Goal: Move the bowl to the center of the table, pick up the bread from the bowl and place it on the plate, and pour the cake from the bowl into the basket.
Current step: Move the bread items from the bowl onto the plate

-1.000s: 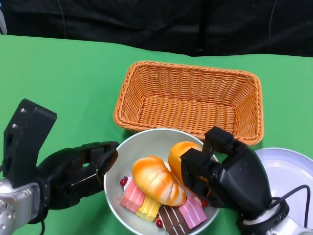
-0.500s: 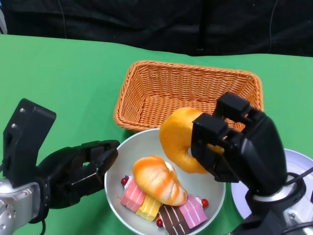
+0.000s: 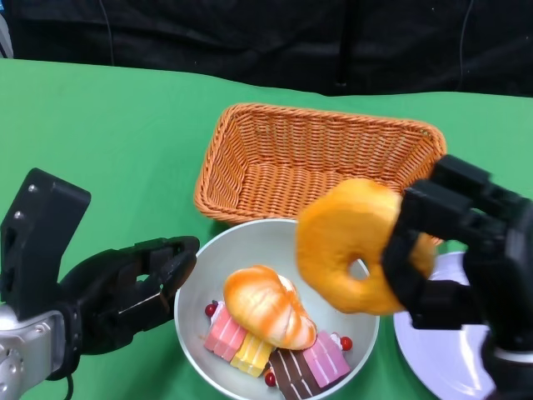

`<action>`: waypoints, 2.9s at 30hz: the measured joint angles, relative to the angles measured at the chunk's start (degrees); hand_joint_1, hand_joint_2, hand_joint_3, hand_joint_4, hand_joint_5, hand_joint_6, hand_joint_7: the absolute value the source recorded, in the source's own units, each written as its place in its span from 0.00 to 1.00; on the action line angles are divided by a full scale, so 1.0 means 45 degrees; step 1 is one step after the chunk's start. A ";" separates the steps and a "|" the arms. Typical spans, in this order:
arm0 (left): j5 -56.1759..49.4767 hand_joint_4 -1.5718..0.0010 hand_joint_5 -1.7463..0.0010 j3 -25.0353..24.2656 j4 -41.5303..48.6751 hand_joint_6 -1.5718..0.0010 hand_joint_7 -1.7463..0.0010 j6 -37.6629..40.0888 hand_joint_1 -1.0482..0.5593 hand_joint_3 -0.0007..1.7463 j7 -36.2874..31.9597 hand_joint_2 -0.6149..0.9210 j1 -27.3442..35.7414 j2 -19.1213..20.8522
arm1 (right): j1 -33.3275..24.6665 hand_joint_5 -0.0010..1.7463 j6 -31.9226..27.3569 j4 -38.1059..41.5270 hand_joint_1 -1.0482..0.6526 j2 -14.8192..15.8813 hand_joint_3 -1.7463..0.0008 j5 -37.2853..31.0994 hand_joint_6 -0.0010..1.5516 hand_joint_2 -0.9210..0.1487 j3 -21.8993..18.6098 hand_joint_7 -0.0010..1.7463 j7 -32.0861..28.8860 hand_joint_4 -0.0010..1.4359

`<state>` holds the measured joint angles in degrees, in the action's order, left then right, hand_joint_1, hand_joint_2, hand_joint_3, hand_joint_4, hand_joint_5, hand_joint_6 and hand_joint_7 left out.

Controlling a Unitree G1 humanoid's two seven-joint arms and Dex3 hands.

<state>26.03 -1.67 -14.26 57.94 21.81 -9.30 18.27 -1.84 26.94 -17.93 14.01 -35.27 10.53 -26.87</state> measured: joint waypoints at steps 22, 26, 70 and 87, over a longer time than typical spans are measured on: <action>-0.2290 0.91 0.88 0.1464 -0.0681 0.90 0.99 -0.3285 0.30 0.32 0.0506 1.00 0.0425 0.1442 | -0.2956 1.00 -0.1640 -0.0142 0.60 -0.0443 0.00 0.2742 0.55 0.71 -0.3040 0.93 0.3064 0.72; -0.4074 0.87 0.86 0.2105 -0.1082 0.88 0.98 -0.5366 0.29 0.30 0.0458 1.00 0.0917 0.1982 | -0.2718 1.00 -0.2374 0.0569 0.64 -0.0412 0.00 0.2493 0.55 0.74 -0.3039 0.91 0.3596 0.69; -1.0885 0.86 0.62 0.0517 0.3159 0.70 0.95 -2.3971 0.39 0.02 -0.1851 0.98 0.2131 0.3654 | -0.3266 0.39 -0.6237 -0.4029 0.23 0.1286 0.83 -0.3475 0.12 0.00 -0.0325 0.10 0.5115 0.00; -1.2795 0.82 0.53 -0.0318 0.6003 0.60 0.93 -2.6881 0.45 0.00 -0.4420 0.92 0.1584 0.3786 | -0.2092 0.49 -0.5614 -0.4623 0.24 -0.1061 0.95 -0.2822 0.07 0.00 0.2475 0.25 0.7212 0.00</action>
<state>-31.55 -3.10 12.75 -63.02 1.92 -2.17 35.31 -11.25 1.67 -38.73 9.24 -47.96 21.67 5.58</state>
